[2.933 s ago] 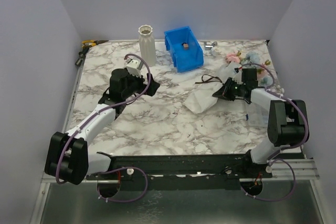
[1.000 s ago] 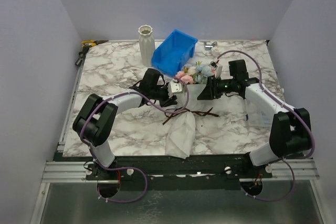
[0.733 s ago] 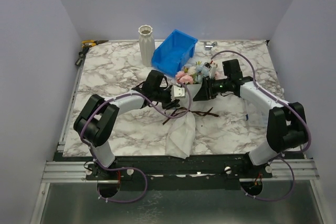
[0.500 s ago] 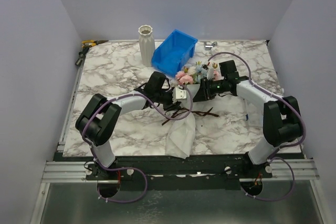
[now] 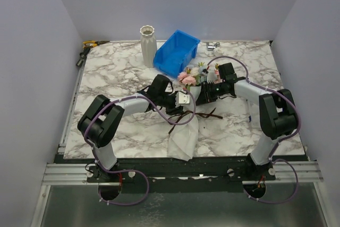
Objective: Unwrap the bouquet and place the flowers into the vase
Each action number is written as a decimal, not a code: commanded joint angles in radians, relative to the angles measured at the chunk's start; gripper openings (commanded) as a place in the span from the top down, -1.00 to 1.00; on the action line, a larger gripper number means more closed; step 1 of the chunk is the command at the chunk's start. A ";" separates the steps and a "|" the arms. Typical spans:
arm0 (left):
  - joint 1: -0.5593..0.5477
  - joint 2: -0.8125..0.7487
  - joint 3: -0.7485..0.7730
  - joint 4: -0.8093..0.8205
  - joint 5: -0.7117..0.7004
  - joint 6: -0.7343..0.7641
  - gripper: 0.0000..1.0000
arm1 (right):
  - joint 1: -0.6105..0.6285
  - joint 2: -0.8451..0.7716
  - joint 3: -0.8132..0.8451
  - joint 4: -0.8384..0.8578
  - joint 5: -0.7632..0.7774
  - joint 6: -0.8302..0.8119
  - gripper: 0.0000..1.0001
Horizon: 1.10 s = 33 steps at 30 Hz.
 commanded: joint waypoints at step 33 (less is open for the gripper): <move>-0.058 0.050 0.006 0.123 -0.141 -0.157 0.44 | 0.015 0.071 0.006 0.054 0.059 -0.004 0.64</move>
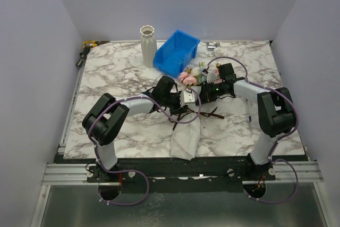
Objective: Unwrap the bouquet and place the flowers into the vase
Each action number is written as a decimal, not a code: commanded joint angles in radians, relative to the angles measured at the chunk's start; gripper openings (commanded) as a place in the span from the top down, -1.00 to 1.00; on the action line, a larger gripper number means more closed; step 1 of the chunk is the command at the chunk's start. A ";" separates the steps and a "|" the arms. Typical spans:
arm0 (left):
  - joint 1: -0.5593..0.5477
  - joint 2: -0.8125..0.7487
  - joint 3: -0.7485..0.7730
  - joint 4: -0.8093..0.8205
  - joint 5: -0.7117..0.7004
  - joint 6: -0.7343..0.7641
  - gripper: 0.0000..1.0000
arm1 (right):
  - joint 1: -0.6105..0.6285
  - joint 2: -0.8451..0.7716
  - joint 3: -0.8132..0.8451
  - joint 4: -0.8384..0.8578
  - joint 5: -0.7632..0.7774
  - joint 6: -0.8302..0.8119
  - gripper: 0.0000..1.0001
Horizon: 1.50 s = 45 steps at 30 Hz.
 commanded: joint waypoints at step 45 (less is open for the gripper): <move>0.021 -0.465 0.032 0.062 -0.339 -0.493 1.00 | 0.014 0.191 0.069 -0.065 0.274 -0.152 0.99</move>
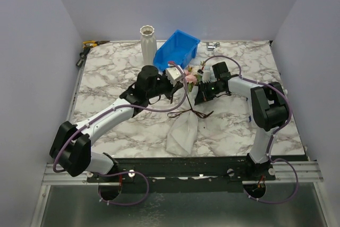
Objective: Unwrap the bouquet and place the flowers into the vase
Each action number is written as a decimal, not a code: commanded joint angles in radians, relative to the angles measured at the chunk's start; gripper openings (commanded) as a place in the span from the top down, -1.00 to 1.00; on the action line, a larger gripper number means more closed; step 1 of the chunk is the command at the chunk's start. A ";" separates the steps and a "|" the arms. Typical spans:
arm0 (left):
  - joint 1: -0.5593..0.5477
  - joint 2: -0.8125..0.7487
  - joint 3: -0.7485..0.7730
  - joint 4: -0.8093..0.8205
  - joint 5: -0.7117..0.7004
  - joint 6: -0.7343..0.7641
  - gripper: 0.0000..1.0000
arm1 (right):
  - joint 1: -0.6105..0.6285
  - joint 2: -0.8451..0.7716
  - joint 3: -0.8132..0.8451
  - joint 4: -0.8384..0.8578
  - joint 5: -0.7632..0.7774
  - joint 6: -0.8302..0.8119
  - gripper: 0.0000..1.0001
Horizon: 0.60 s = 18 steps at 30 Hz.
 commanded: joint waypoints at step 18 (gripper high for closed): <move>0.229 -0.040 0.345 -0.078 0.072 -0.244 1.00 | -0.005 0.064 -0.066 -0.005 0.222 -0.124 0.99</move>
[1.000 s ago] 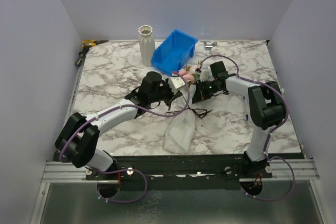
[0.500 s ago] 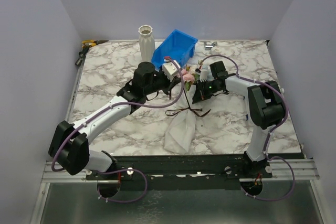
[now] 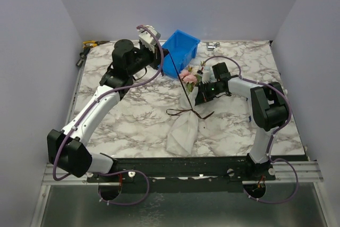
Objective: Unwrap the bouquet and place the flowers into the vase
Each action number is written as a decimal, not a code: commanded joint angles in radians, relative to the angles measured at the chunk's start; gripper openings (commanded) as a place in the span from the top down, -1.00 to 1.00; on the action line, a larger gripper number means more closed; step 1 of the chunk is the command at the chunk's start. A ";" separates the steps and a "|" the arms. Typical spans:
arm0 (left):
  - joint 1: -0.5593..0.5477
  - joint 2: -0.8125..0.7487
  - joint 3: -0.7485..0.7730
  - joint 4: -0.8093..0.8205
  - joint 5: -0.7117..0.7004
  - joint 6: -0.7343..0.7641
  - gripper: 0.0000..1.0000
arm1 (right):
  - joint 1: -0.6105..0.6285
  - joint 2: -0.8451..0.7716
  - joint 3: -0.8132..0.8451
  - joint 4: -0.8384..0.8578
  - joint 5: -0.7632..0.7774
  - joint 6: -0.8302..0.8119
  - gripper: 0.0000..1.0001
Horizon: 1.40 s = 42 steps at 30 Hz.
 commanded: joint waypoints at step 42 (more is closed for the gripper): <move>0.409 -0.152 -0.340 -0.285 0.282 0.270 -0.30 | -0.005 0.046 -0.043 -0.056 0.122 -0.078 0.99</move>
